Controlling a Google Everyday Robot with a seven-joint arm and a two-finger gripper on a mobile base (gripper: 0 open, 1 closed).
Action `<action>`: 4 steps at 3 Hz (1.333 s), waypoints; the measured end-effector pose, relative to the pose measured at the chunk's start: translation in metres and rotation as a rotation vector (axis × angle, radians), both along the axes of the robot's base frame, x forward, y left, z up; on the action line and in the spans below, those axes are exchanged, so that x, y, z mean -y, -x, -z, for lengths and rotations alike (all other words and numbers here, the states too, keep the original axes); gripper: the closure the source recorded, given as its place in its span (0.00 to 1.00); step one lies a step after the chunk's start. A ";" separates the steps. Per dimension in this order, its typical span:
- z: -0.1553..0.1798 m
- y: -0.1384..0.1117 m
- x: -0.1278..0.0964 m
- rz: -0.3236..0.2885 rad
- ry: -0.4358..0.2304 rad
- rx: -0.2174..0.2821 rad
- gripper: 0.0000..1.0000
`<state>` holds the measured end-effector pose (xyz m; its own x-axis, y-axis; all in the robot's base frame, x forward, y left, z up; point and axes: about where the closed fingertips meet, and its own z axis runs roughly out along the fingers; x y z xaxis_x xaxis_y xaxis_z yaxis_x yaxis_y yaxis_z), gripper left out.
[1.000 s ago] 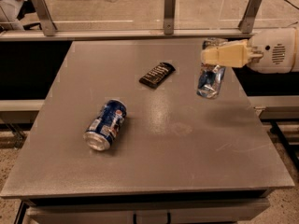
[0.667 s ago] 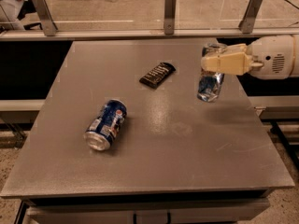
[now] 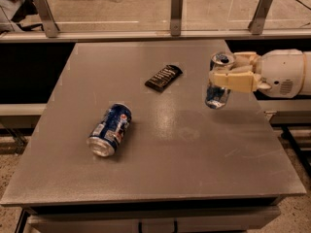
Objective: Place redbull can upright
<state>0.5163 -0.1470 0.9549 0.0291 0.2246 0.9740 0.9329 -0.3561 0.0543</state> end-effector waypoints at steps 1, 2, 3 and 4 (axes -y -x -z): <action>-0.001 0.001 -0.002 -0.010 0.010 0.030 1.00; 0.002 0.000 -0.005 -0.023 0.009 0.016 1.00; 0.011 0.001 -0.007 -0.075 0.002 0.060 1.00; 0.017 0.001 -0.009 -0.118 -0.023 0.096 1.00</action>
Offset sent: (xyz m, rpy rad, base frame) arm 0.0001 0.0014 -0.0065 -0.0287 -0.0564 0.0395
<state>0.5149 -0.1381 0.9382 -0.0894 0.1986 0.9760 0.9593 -0.2462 0.1380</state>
